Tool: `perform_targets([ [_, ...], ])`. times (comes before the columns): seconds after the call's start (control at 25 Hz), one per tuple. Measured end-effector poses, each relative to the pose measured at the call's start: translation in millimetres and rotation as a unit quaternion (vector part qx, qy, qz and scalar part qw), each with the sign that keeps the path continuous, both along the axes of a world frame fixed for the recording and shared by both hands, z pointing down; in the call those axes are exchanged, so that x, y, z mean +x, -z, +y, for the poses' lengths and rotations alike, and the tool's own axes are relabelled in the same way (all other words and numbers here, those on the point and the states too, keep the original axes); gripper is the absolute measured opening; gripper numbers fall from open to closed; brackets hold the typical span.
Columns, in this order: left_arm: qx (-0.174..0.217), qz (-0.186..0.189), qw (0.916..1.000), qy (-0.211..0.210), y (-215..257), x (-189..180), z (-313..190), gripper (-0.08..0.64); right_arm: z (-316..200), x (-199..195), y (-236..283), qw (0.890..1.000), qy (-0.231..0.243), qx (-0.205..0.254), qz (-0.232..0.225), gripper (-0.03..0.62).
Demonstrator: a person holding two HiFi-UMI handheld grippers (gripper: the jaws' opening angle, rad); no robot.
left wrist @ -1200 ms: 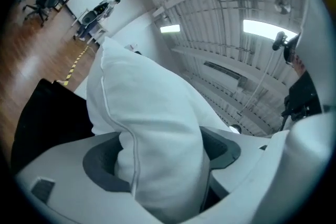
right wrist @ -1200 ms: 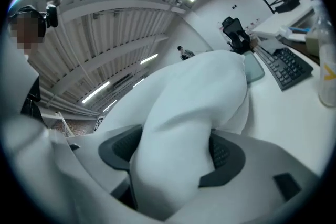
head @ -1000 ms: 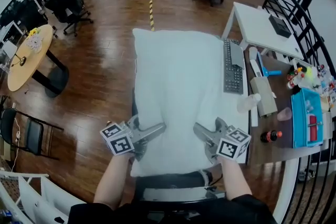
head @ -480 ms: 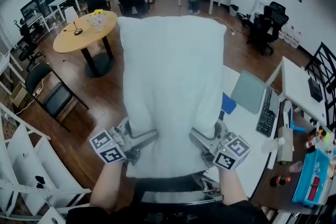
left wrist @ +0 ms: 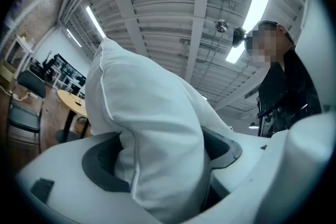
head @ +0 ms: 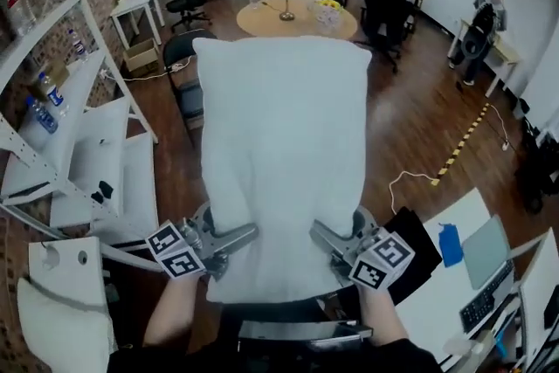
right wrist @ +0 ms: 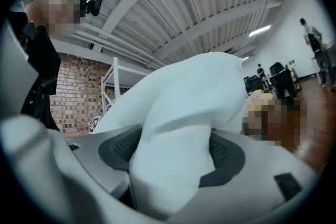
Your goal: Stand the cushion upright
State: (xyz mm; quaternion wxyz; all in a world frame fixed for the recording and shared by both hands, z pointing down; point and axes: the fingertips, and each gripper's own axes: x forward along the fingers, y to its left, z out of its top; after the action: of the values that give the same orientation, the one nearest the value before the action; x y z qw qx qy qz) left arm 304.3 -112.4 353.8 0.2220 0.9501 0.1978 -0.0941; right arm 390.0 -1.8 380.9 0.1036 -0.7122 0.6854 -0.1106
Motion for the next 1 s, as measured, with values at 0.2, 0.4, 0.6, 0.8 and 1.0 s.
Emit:
perform_targets([
  [0.2,-0.003,-0.02,0.9908,0.134,-12.1,-79.1,-57.4,0.394,-86.8,-52.7,-16.1,0.991,0.133,-0.006,-0.017,0.337],
  [0.4,-0.04,-0.006,0.9802,0.194,-32.0,-113.7,-98.3,0.394,-143.2,-74.2,-24.4,0.983,0.183,-0.027,0.007,0.348],
  [0.6,-0.039,-0.004,0.9831,0.179,-35.1,-130.4,-142.6,0.396,-182.3,-90.1,-32.8,0.986,0.165,-0.03,-0.003,0.348],
  [0.8,-0.028,-0.001,0.9862,0.164,-28.1,-152.6,-195.6,0.396,-230.5,-114.6,-29.0,0.988,0.151,-0.023,-0.003,0.348],
  [1.0,-0.026,0.002,0.9865,0.162,-24.0,-178.2,-228.8,0.396,-262.0,-137.6,-28.0,0.989,0.147,-0.018,-0.002,0.348],
])
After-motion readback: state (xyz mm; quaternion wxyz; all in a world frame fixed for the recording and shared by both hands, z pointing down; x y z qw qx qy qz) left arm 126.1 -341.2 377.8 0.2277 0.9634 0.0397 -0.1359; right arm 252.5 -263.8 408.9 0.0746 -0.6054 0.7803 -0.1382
